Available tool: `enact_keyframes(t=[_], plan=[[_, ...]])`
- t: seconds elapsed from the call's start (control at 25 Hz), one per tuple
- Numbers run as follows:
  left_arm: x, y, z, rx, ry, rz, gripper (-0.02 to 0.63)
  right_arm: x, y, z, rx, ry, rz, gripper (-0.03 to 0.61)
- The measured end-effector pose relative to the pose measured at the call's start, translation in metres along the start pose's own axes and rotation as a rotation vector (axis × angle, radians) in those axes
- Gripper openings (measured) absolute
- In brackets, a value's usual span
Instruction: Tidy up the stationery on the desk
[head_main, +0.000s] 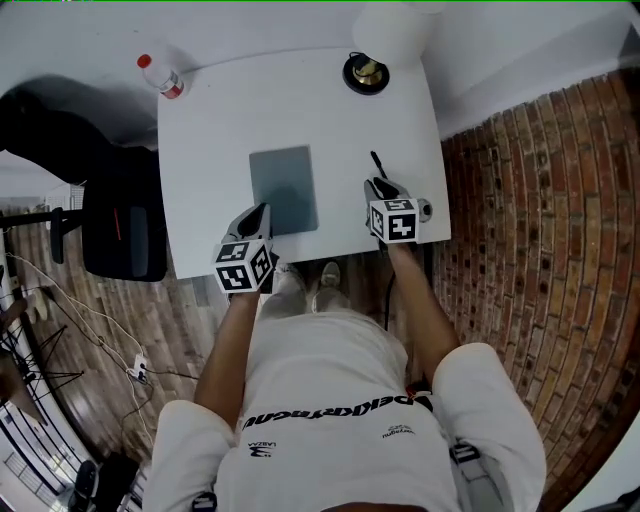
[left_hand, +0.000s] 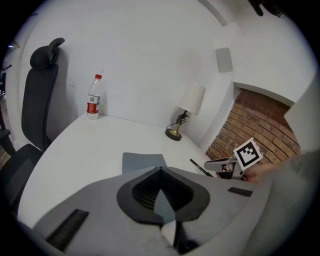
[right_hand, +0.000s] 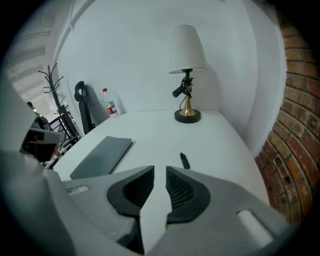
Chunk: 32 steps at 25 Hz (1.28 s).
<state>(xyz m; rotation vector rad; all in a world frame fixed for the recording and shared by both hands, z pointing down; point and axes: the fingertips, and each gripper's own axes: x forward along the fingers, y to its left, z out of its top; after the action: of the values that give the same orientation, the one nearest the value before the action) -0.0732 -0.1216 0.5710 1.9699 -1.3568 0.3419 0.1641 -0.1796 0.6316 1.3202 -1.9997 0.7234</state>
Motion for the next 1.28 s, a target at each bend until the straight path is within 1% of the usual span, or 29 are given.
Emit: enact_keyframes(t=[0.24, 0.32, 0.52, 0.68, 0.92, 1.08, 1.28], plan=[[-0.017, -0.038, 0.01, 0.063, -0.037, -0.035, -0.002, 0.005, -0.034, -0.01, -0.095, 0.028, -0.051, 0.08], [-0.023, -0.046, 0.01, 0.069, -0.045, -0.042, -0.002, 0.007, -0.043, -0.012, -0.135, 0.039, -0.069, 0.08], [-0.037, -0.059, 0.008, 0.103, -0.054, -0.04, -0.002, 0.02, -0.054, -0.021, -0.218, 0.063, -0.058, 0.083], [-0.045, -0.061, 0.005, 0.11, -0.061, -0.025, -0.003, 0.024, -0.06, -0.027, -0.225, 0.083, -0.03, 0.081], [-0.047, -0.063, -0.003, 0.117, -0.055, -0.01, -0.002, 0.034, -0.063, -0.033, -0.202, 0.126, 0.0, 0.081], [-0.049, -0.065, -0.004, 0.117, -0.056, -0.007, -0.002, 0.04, -0.063, -0.038, -0.212, 0.148, -0.006, 0.063], [-0.051, -0.063, -0.004, 0.098, -0.06, -0.003, -0.003, 0.033, -0.065, -0.035, -0.147, 0.154, -0.019, 0.043]])
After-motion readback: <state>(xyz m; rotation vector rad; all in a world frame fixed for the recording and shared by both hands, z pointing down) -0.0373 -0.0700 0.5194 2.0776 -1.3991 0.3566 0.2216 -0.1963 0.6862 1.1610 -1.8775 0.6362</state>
